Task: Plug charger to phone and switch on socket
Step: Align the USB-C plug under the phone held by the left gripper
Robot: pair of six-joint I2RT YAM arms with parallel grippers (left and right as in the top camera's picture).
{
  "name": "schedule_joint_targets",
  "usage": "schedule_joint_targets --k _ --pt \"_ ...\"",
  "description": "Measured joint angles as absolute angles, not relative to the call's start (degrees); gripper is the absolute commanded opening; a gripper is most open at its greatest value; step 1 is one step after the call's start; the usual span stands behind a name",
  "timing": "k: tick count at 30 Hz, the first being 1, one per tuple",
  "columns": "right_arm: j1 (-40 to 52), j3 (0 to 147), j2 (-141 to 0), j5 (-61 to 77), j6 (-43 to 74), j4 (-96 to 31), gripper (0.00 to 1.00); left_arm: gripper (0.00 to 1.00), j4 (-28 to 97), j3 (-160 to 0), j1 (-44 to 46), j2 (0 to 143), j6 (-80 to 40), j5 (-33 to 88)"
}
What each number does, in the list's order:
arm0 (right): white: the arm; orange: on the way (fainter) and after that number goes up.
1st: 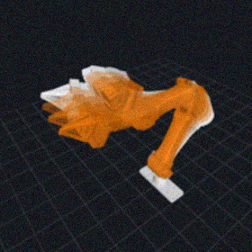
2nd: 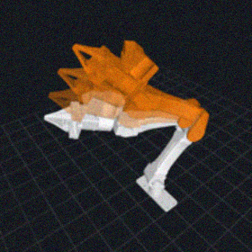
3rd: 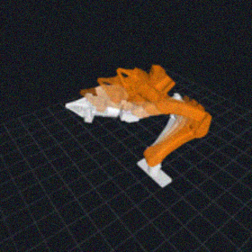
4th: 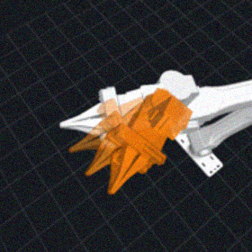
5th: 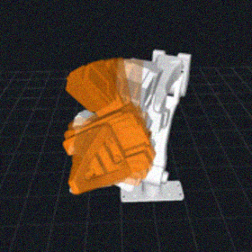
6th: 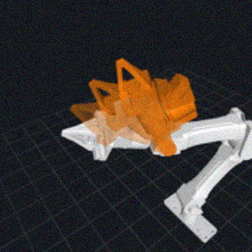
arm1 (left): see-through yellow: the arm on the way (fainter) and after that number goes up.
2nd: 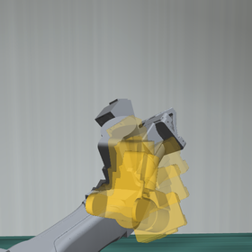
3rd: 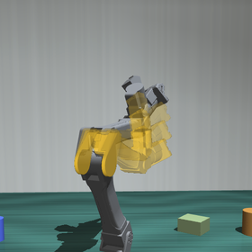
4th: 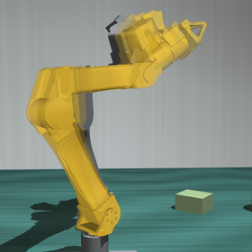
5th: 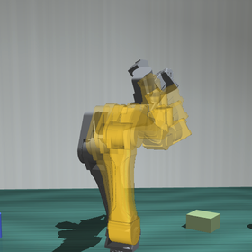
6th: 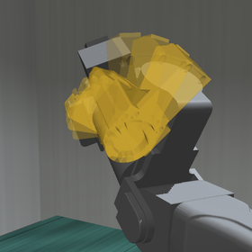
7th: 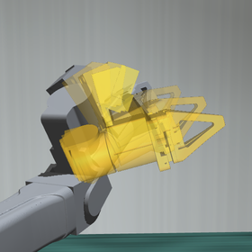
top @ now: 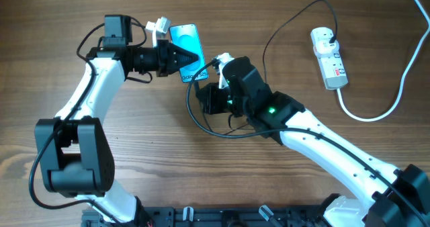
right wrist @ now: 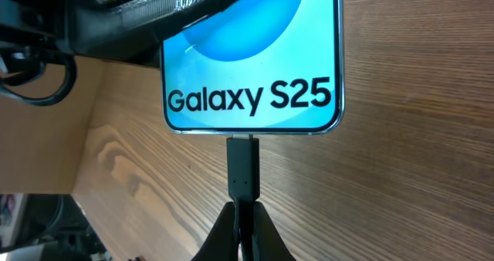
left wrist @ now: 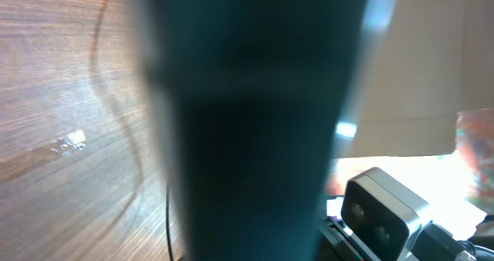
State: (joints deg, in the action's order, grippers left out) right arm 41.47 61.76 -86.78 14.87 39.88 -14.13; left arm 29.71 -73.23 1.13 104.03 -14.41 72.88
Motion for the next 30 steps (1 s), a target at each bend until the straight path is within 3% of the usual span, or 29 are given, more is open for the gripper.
schedule_joint_targets --k 10,12,14,15,19,25,30 --pt "41.47 61.21 -88.2 13.23 39.88 -11.0 0.05 0.04 29.02 -74.0 1.23 104.03 -13.78 69.01" --pt "41.5 61.21 -88.2 13.02 39.83 -11.03 0.33 0.04 29.1 -74.0 1.23 104.03 -13.56 68.95" --pt "41.32 61.32 -88.36 11.09 39.51 -8.32 0.67 0.04 30.65 -73.84 1.54 104.03 -13.56 69.67" --pt "41.06 61.58 -88.4 11.03 39.81 -8.58 0.76 0.04 30.09 -73.71 2.39 104.07 -13.32 69.45" --pt "40.49 61.67 -88.44 8.49 39.42 -9.41 0.81 0.04 31.16 -73.52 3.77 104.14 -13.13 69.84" --pt "40.29 62.06 -88.44 11.81 35.7 -15.53 0.82 0.04 31.29 -73.38 4.45 104.22 -12.71 69.28" --pt "40.29 62.06 -88.47 16.82 34.17 -18.48 0.76 0.04 31.29 -73.38 4.45 104.22 -12.71 69.52"
